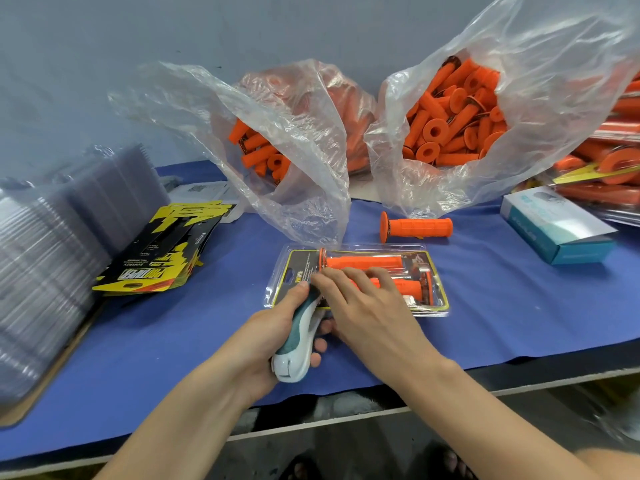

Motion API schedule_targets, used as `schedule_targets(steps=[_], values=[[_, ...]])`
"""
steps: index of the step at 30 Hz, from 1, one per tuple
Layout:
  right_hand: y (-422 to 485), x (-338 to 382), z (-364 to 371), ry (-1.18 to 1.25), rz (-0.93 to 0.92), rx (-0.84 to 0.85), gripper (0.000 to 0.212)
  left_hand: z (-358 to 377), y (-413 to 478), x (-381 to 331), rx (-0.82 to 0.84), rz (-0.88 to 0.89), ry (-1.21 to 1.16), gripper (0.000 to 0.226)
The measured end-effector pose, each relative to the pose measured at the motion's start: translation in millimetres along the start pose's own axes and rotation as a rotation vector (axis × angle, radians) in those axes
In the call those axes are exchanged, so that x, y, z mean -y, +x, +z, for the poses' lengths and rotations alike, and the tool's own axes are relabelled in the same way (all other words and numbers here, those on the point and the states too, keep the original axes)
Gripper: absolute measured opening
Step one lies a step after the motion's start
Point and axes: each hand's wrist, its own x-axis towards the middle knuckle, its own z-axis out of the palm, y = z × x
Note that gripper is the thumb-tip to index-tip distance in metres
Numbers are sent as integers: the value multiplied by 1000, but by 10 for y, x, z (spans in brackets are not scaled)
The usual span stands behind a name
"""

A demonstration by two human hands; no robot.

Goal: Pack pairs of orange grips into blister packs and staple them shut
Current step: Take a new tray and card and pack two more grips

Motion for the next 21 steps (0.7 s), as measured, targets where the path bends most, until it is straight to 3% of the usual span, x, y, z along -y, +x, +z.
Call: schedule_targets(steps=[2, 12, 18, 21], values=[[85, 18, -37, 8, -4, 41, 51, 8, -28, -4, 8, 3, -2, 45], [117, 61, 2, 23, -72, 24, 30, -39, 8, 36, -27, -37, -59, 43], [74, -5, 26, 13, -34, 11, 46, -1, 15, 25, 69, -49, -74, 46], [-1, -33, 68, -11, -59, 31, 51, -129, -41, -15, 133, -115, 64, 54]])
